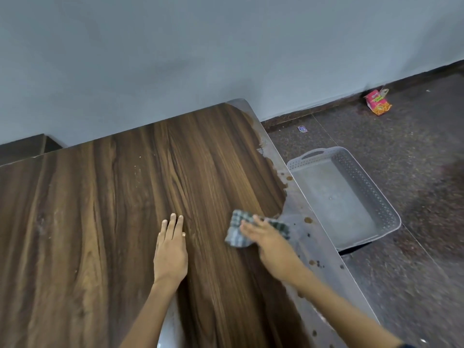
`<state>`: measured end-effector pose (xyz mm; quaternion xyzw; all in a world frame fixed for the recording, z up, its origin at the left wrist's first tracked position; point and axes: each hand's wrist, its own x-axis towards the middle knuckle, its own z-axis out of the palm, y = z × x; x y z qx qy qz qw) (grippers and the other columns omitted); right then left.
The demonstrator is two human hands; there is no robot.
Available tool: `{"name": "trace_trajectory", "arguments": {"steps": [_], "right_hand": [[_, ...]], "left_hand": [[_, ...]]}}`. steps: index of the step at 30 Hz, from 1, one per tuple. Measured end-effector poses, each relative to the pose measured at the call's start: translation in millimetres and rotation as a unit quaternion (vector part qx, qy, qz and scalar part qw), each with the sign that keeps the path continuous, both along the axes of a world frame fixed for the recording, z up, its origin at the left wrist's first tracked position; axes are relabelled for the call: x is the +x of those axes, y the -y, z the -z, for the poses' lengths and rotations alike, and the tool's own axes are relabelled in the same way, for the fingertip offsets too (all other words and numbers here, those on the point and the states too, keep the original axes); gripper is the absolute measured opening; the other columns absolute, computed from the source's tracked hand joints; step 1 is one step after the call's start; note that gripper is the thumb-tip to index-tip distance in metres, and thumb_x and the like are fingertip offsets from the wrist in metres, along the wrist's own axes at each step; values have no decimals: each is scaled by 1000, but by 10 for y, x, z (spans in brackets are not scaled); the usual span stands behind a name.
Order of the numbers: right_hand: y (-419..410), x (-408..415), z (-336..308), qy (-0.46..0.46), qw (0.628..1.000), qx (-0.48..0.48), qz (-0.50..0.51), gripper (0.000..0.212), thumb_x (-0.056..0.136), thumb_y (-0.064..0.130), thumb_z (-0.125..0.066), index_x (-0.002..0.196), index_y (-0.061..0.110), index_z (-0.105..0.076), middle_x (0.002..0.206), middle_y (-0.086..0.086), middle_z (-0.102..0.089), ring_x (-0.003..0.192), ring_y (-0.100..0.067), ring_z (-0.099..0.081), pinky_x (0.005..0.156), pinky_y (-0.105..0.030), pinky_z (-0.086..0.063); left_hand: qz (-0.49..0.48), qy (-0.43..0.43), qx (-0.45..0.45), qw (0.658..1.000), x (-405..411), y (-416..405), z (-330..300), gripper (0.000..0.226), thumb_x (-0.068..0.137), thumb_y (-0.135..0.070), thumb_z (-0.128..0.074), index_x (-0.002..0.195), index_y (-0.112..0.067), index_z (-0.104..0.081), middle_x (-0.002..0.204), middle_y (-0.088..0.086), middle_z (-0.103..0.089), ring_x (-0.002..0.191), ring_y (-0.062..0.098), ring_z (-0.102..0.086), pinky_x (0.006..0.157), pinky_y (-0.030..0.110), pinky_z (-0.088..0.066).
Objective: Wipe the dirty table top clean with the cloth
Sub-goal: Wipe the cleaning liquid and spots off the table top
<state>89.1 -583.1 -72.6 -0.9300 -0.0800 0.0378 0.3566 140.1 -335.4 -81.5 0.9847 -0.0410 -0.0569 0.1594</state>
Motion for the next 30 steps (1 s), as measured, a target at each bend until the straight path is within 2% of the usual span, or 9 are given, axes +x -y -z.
{"name": "trace_trajectory", "arguments": {"steps": [2, 5, 12, 16, 18, 20, 22, 27, 30], "right_hand": [[165, 309, -46, -5, 996, -28, 87, 63, 79, -20, -45, 136, 8, -43, 144, -6, -41, 141, -25, -20, 119, -34, -10], [-5, 726, -129, -12, 995, -41, 92, 66, 80, -17, -45, 140, 11, -39, 148, -4, -36, 143, -27, -16, 117, -29, -6], [-381, -473, -53, -8, 989, 4, -147, 66, 82, -15, -44, 139, 18, -39, 149, 7, -31, 140, -6, -4, 115, -25, 4], [152, -462, -31, -30, 999, 3, -12, 62, 78, -19, -46, 133, 9, -46, 141, 2, -40, 140, -17, -16, 111, -9, 6], [249, -74, -36, -31, 997, -30, 63, 61, 79, -19, -47, 134, 7, -45, 143, -6, -41, 141, -28, -20, 115, -16, -1], [94, 211, -73, -36, 993, -47, 98, 64, 81, -17, -44, 139, 11, -40, 148, -3, -36, 143, -27, -16, 118, -28, -7], [-175, 204, -114, -48, 996, -33, 74, 68, 81, -19, -42, 140, 13, -38, 150, 0, -32, 144, -23, -13, 119, -30, -5], [-468, -803, -120, -35, 989, 5, -144, 68, 79, -19, -41, 139, 13, -41, 149, 3, -32, 141, -9, -8, 111, -15, 5], [-124, -1094, -179, -33, 997, 1, -74, 69, 81, -16, -43, 139, 21, -40, 150, 9, -28, 141, -6, -8, 117, -24, 0]], "left_hand": [[-7, -3, -9, 1000, -84, 21, -12, 47, 100, -13, -26, 146, -12, -19, 155, 3, -15, 144, 20, -6, 118, 36, -13], [-15, 0, -23, 1000, -197, 55, -26, 47, 100, -14, -25, 146, -12, -18, 155, 3, -14, 144, 20, -5, 118, 36, -12], [-18, -1, -42, 999, -376, 81, -12, 46, 100, -16, -26, 145, -12, -21, 155, 4, -16, 144, 22, -7, 118, 38, -12], [-20, -1, -45, 999, -464, 92, -27, 46, 100, -16, -26, 145, -10, -23, 155, 5, -17, 144, 23, -8, 118, 39, -13], [-22, -2, -47, 999, -522, 93, -22, 46, 100, -17, -26, 145, -11, -22, 155, 4, -16, 144, 23, -8, 118, 40, -13], [-23, -3, -45, 999, -571, 102, -14, 46, 100, -17, -25, 145, -11, -22, 155, 4, -15, 144, 22, -7, 118, 40, -12], [-22, -6, -45, 999, -623, 105, -14, 46, 100, -18, -25, 146, -12, -21, 155, 4, -14, 144, 22, -6, 118, 39, -11], [-10, -19, -60, 998, -765, 63, -40, 46, 101, -20, -25, 146, -14, -21, 156, 2, -12, 144, 21, -4, 117, 39, -8], [-3, -30, -66, 997, -892, 37, -63, 47, 101, -21, -24, 147, -15, -19, 156, 1, -10, 145, 19, -2, 117, 38, -6]]}}
